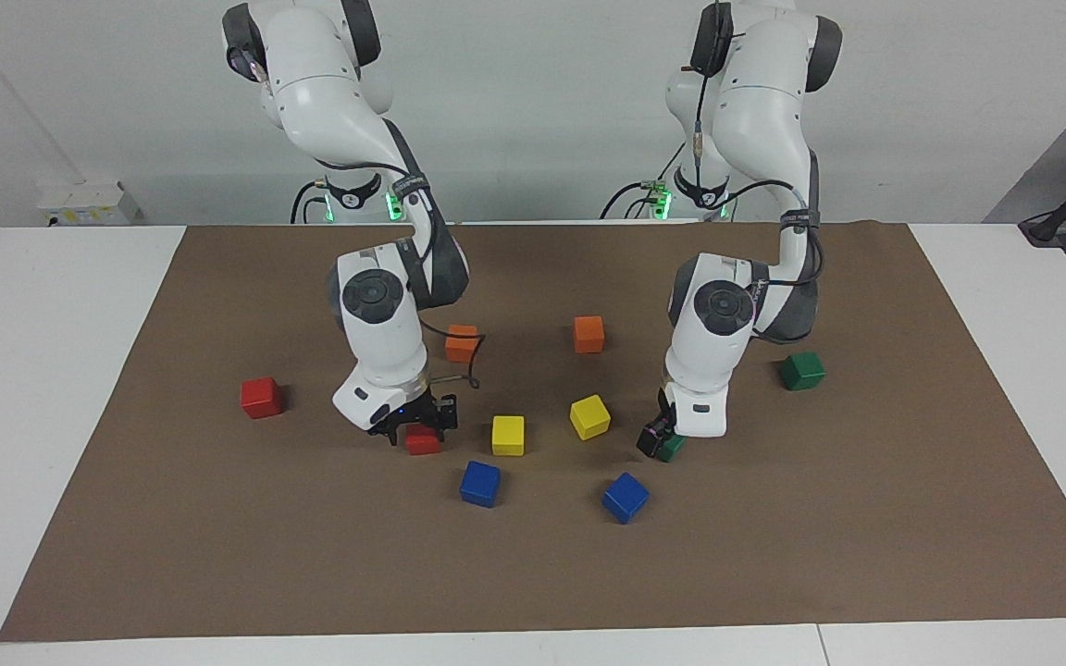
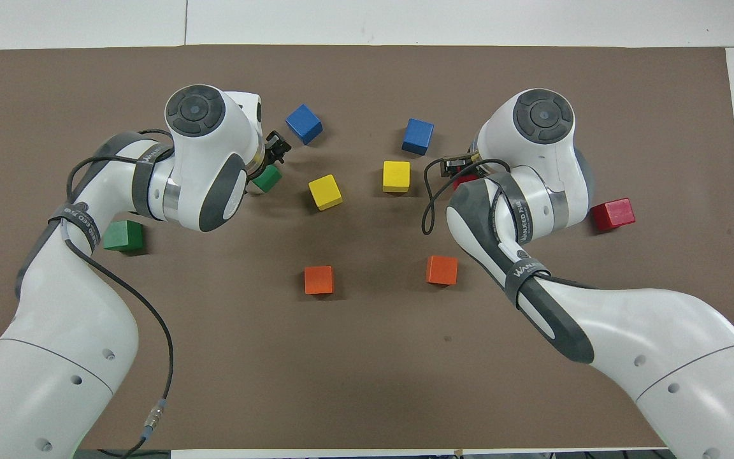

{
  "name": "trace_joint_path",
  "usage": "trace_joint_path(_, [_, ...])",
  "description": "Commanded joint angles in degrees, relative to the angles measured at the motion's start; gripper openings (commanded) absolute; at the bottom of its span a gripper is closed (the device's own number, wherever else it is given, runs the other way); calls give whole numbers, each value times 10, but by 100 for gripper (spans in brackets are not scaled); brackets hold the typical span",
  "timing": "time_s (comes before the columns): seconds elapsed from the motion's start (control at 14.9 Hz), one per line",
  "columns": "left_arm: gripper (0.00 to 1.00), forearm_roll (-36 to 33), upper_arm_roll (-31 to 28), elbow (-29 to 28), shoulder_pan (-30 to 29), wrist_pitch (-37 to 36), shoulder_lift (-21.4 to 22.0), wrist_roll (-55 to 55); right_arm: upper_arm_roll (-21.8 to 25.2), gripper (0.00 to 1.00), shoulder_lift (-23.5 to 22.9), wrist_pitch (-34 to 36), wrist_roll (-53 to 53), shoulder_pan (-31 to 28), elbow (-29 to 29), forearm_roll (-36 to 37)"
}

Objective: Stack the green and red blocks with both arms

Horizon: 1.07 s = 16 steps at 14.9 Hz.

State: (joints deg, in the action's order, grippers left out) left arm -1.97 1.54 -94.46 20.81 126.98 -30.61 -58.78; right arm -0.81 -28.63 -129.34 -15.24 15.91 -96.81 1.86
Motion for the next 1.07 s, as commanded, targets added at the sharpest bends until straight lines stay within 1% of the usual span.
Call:
trace_joint_path(0.0, [100, -13, -8, -33, 8, 19, 21, -16, -2, 0, 16, 4, 11, -5, -18, 10])
trace_joint_path(0.07, [99, -13, -8, -34, 7, 20, 21, -18, 0, 0, 22, 21, 13, -6, -12, 11])
trace_joint_path(0.13, [61, -14, -8, -32, 6, 20, 21, -17, 2, 0, 32, 57, 25, -11, 1, 11])
trace_joint_path(0.2, [10, -14, -8, -29, 6, 16, 21, -16, 3, 0, 42, 92, 35, -18, 17, 11])
trace_joint_path(0.27, [0, -15, -9, -27, 6, 11, 21, -15, 3, 0, 57, 120, 39, -28, 23, 12])
trace_joint_path(0.33, [0, -15, -9, -19, 7, -2, 21, -14, 3, 0, 76, 142, 56, -39, 22, 12])
trace_joint_path(0.4, [0, -17, -9, 0, 4, -31, 21, -12, 3, 0, 98, 160, 91, -58, 19, 12])
trace_joint_path(0.47, [0, -30, -9, 22, 1, -73, 20, -8, 2, 0, 116, 181, 133, -82, 17, 12])
trace_joint_path(0.54, [0, -43, -8, 35, -1, -101, 22, 2, 2, 0, 132, 196, 175, -108, 15, 11])
trace_joint_path(0.6, [0, -44, -9, 31, -10, -118, 45, 38, 3, 0, 143, 209, 217, -125, 12, 12])
trace_joint_path(0.67, [0, -43, -9, 10, -29, -131, 76, 99, 4, 0, 153, 219, 250, -135, 1, 16])
trace_joint_path(0.8, [0, -31, -7, -46, -80, -153, 147, 247, 3, 0, 183, 201, 284, -176, -47, 21])
trace_joint_path(0.94, [0, -16, -8, -91, -132, -166, 193, 402, 2, 0, 199, 135, 317, -213, -104, 21])
trace_joint_path(1.0, [0, -15, -8, -103, -157, -167, 204, 467, 2, 0, 206, 104, 319, -220, -133, 20])
